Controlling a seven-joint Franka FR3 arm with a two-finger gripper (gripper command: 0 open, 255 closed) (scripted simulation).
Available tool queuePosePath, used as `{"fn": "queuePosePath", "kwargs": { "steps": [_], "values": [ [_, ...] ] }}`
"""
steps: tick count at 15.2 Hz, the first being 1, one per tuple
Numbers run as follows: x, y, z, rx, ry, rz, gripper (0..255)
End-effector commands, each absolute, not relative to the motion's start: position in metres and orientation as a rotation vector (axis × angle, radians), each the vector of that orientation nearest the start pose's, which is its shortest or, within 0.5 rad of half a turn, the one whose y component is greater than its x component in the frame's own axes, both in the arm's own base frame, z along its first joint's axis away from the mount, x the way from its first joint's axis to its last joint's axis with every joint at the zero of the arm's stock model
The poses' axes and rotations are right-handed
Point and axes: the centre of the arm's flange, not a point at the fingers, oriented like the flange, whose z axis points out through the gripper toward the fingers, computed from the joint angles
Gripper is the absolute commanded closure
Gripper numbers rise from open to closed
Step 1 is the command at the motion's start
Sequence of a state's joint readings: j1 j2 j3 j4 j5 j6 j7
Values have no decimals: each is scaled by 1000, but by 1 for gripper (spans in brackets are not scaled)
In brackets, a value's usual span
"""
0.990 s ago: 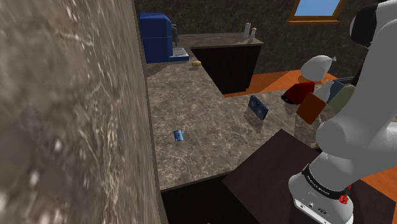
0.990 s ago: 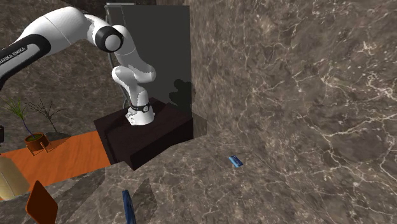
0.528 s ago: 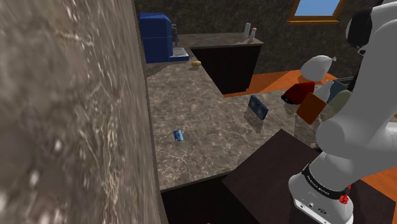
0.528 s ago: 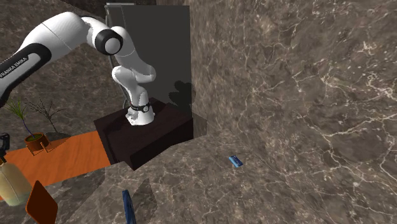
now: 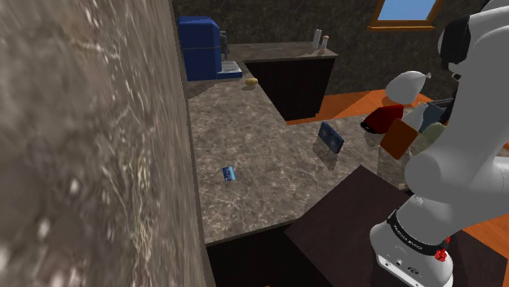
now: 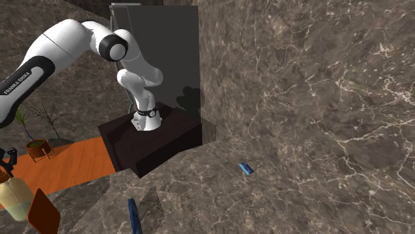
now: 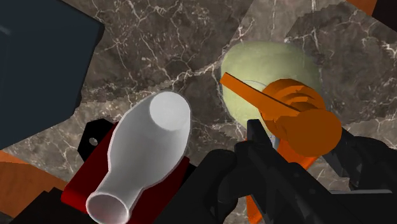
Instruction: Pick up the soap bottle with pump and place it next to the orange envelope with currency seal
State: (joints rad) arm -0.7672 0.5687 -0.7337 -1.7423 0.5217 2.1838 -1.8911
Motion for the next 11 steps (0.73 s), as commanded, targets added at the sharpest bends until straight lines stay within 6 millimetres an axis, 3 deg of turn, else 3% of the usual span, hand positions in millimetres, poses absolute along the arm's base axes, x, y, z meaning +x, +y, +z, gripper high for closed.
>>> {"fn": "queuePosePath", "kwargs": {
  "steps": [1, 11],
  "values": [
    [116, -652, 308, -3186, -288, -89, 255],
    [116, -652, 258, -3186, -288, -89, 255]
  ]
}}
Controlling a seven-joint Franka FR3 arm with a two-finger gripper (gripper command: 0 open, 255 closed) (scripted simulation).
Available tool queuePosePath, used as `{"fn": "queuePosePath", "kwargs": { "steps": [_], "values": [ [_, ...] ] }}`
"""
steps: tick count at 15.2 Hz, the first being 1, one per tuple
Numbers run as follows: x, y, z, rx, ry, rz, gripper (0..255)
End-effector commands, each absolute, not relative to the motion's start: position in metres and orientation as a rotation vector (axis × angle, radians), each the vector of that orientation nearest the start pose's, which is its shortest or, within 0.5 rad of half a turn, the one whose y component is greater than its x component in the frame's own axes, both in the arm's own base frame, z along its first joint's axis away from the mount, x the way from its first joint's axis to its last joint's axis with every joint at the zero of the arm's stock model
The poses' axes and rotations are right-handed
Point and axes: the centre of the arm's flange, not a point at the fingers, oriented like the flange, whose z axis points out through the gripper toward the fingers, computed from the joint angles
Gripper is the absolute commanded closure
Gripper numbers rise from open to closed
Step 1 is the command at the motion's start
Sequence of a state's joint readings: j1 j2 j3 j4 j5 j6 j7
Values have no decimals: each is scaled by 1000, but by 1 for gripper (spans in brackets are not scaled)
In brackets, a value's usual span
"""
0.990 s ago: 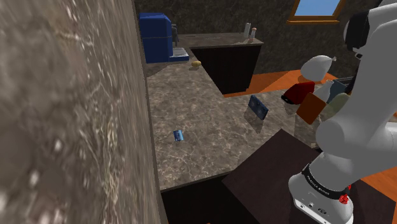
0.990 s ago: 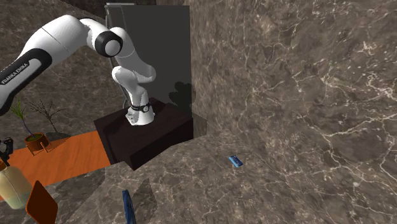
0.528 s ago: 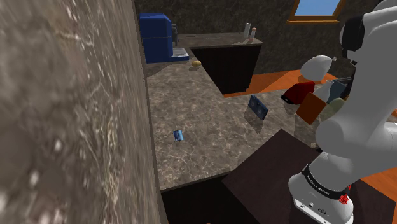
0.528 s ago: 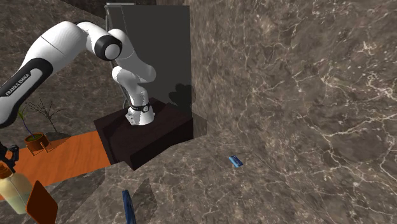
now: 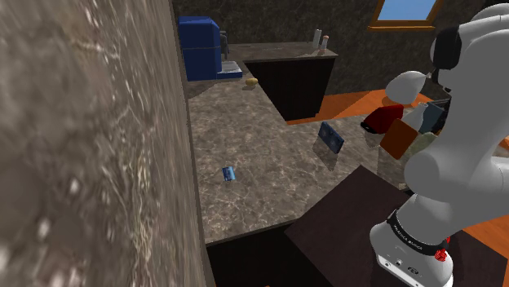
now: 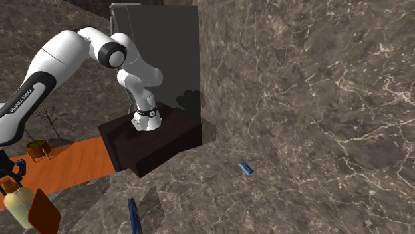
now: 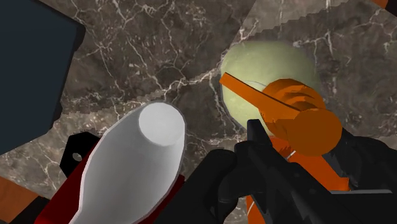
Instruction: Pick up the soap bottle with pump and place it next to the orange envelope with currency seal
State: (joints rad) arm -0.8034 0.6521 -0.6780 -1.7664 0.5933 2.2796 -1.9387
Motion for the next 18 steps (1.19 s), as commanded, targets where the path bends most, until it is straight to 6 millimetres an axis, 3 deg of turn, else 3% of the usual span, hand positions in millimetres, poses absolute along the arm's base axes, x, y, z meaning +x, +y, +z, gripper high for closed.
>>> {"fn": "queuePosePath", "kwargs": {
  "steps": [1, 8, 9, 14, 18],
  "values": [
    [116, -652, 258, -3186, -288, -89, 255],
    [116, -652, 258, -3186, -288, -89, 255],
    [116, -652, 258, -3186, -288, -89, 0],
    [116, -652, 258, -3186, -288, -89, 0],
    [113, -649, 308, -3186, -288, -89, 0]
  ]
}}
